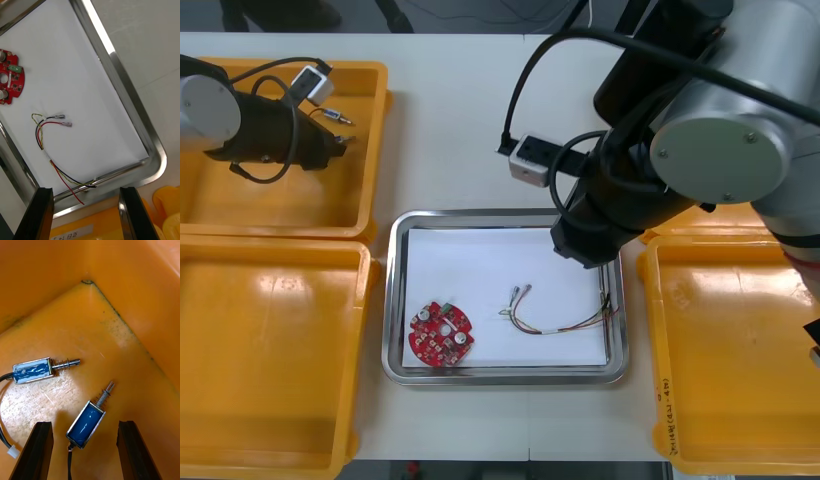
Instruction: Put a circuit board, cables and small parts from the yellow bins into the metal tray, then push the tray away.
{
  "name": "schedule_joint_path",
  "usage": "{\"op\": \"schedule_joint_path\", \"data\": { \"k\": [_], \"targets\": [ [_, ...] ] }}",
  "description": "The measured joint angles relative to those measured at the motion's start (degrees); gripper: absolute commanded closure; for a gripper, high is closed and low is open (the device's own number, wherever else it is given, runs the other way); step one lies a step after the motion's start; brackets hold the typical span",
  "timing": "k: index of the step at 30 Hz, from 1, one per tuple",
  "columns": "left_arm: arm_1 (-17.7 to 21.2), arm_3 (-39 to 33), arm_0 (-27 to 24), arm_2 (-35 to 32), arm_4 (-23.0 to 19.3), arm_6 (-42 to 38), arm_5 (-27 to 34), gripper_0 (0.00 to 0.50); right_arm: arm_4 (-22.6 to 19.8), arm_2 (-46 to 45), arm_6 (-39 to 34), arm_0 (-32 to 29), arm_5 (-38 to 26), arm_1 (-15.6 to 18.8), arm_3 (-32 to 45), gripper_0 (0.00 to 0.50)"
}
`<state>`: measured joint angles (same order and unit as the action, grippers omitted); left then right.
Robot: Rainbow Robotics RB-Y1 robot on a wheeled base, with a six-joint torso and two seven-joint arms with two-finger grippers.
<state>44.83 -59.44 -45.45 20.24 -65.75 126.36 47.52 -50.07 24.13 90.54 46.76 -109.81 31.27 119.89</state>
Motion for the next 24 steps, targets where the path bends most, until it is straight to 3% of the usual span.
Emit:
{"op": "schedule_joint_path", "data": {
  "k": [6, 12, 15, 18, 24],
  "targets": [
    [0.0, 0.5, 0.0, 0.2, -0.5, 0.0, -1.2, 0.0, -0.5, -4.5, -11.3, 0.6, 0.0, 4.1, 1.9, 0.0],
    [0.0, 1.8, -0.1, 4.2, -3.0, 0.0, -6.6, 0.0, -0.6, -6.8, -13.9, 0.6, 0.0, 9.0, 2.0, 0.0],
    [0.0, 1.9, -0.3, 4.9, -3.6, 0.0, -7.2, 0.0, 0.1, -7.0, -20.5, 0.6, 0.0, 11.2, 2.0, 0.0],
    [0.0, 1.9, -0.4, 4.9, -3.7, 0.0, -7.2, 0.0, 1.3, -7.8, -24.6, 0.6, 0.0, 12.0, 1.7, 0.0],
    [0.0, 2.0, -0.4, 4.9, -4.1, 0.0, -7.2, 0.0, 1.8, -12.8, -24.5, 0.6, 0.0, 12.1, -4.3, 0.0]
  ]
}}
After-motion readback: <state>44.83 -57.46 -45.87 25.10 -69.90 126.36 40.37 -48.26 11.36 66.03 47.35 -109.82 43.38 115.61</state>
